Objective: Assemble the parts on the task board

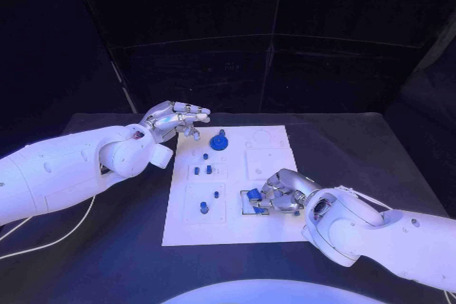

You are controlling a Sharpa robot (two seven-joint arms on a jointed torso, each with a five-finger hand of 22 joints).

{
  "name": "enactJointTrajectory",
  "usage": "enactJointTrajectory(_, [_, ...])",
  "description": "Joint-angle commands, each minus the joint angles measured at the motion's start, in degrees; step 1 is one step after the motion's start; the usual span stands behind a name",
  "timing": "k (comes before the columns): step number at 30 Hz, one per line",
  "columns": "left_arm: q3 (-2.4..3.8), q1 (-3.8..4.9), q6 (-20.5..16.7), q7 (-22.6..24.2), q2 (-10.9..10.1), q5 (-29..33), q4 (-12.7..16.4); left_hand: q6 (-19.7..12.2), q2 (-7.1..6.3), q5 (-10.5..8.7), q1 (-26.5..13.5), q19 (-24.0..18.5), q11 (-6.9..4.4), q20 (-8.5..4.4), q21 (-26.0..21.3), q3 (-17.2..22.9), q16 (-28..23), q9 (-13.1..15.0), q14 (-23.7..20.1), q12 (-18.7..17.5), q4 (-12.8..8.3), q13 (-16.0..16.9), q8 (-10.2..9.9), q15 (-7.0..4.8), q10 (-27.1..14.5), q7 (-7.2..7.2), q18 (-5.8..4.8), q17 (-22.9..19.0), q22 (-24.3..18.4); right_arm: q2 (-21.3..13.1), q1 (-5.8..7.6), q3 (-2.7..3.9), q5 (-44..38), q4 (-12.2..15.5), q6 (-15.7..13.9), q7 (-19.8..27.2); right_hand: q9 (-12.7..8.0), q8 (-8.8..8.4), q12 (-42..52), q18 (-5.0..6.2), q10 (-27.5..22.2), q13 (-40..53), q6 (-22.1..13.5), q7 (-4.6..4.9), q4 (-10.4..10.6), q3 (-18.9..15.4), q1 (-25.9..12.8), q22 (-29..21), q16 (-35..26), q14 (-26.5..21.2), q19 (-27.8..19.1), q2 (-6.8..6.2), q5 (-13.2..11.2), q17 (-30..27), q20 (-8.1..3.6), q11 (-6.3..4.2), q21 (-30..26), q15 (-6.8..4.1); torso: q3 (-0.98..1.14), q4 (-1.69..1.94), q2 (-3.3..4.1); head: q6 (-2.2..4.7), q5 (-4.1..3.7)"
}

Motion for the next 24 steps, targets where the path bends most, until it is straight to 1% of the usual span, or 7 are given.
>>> enactJointTrajectory(1, [0.04,0.08,0.8,0.5,0.0,0.2,0.1,0.0,0.24,-0.22,-0.4,-0.5,0.04,0.02,-0.2,-0.3,-0.3,0.0,-0.3,0.4,-0.1,0.0,0.2,-0.09,-0.3,0.12,0.75,0.0,0.0,0.8,0.08,0.04,1.8,-0.7,2.2,0.5,0.5,-0.3,-0.4,-0.45,0.0,0.3,-0.2,-0.06,0.0,-0.8,-1.4,0.0,0.2,3.7,0.3,-0.11,-3.2,3.0,0.19,0.2,0.2,-0.03,0.01,-0.11,-0.02,-0.02,0.09])
enactJointTrajectory(10, [0.04,0.08,1.0,0.4,0.0,0.2,0.3,0.0,0.24,-0.22,-0.4,-0.5,0.04,0.02,-0.2,-0.3,-0.3,0.0,-0.3,0.4,-0.1,0.0,0.2,-0.09,-0.3,0.12,0.75,0.0,0.0,2.3,0.09,0.05,2.1,-2.1,0.9,0.6,0.7,-0.24,-0.5,-0.37,-0.1,0.2,-0.1,-0.09,0.0,-1.1,-1.6,-0.3,0.1,3.6,0.1,-0.02,-3.8,2.7,0.19,0.19,0.0,-0.05,0.0,-0.12,-0.01,0.01,0.15])
enactJointTrajectory(13, [0.04,0.08,1.0,0.3,0.0,0.2,0.3,0.0,0.24,-0.22,-0.4,-0.5,0.04,0.02,-0.2,-0.3,-0.3,0.0,-0.3,0.4,-0.1,0.0,0.2,-0.09,-0.3,0.12,0.75,0.0,0.0,2.5,0.09,0.05,2.1,-2.4,1.0,0.5,1.1,-0.26,-1.1,-0.26,-0.4,-0.1,-0.3,-0.06,0.1,-2.1,-2.9,-0.8,-0.1,3.5,-0.3,-0.13,-7.1,2.4,0.21,0.22,-0.3,-0.01,0.02,-0.11,0.01,0.06,0.16])
enactJointTrajectory(14, [0.04,0.09,1.0,0.3,0.0,0.2,0.3,0.0,0.24,-0.22,-0.4,-0.5,0.04,0.02,-0.2,-0.3,-0.3,0.0,-0.3,0.4,-0.1,0.0,0.2,-0.09,-0.3,0.12,0.75,0.0,0.0,2.6,0.09,0.05,2.1,-2.4,1.1,0.5,1.3,-0.26,-1.6,-0.21,-0.8,-0.6,-0.5,-0.02,0.1,-2.5,-3.7,-1.1,-0.2,3.5,-0.4,-0.34,-9.2,2.3,0.24,0.25,-0.5,0.01,0.04,-0.14,-0.01,0.06,0.2])
enactJointTrajectory(18, [0.04,0.09,1.0,0.3,-0.1,0.2,0.3,0.0,0.24,-0.22,-0.4,-0.5,0.04,0.02,-0.2,-0.3,-0.3,0.0,-0.3,0.4,-0.1,0.0,0.2,-0.09,-0.3,0.12,0.75,0.0,0.0,2.8,0.09,0.05,2.1,-2.5,1.2,0.7,2.0,-0.21,-3.4,0.04,-2.0,-2.2,-1.0,0.07,0.3,-2.7,-6.3,-2.3,-0.5,3.4,-1.1,-2.48,-15.8,1.8,0.32,0.38,-1.2,0.12,0.03,-0.16,-0.03,0.09,0.23])
enactJointTrajectory(21, [0.04,0.09,1.0,0.3,-0.2,0.2,0.3,0.0,0.24,-0.22,-0.4,-0.5,0.04,0.02,-0.2,-0.3,-0.3,0.0,-0.3,0.4,-0.1,0.0,0.2,-0.09,-0.3,0.12,0.75,0.0,0.0,2.8,0.09,0.05,1.9,-2.4,1.1,0.9,2.7,-0.04,-4.2,0.14,-2.4,-2.8,-1.4,0.16,0.4,-0.7,-8.7,-2.8,-0.7,3.3,-1.4,-4.69,-18.0,1.6,0.41,0.45,-1.5,0.18,0.04,-0.15,-0.02,0.13,0.29])
enactJointTrajectory(24, [0.04,0.09,1.0,0.2,-0.2,0.2,0.3,0.0,0.24,-0.22,-0.4,-0.5,0.04,0.02,-0.2,-0.3,-0.3,0.0,-0.3,0.4,-0.1,0.0,0.2,-0.09,-0.3,0.12,0.75,0.0,0.0,2.6,0.08,0.05,1.6,-2.1,0.9,1.2,2.9,0.06,-4.4,0.14,-2.4,-2.8,-1.5,0.15,0.4,0.1,-9.4,-2.8,-0.7,3.4,-1.4,-5.43,-18.5,1.7,0.42,0.46,-1.5,0.19,0.05,-0.17,-0.03,0.12,0.32])
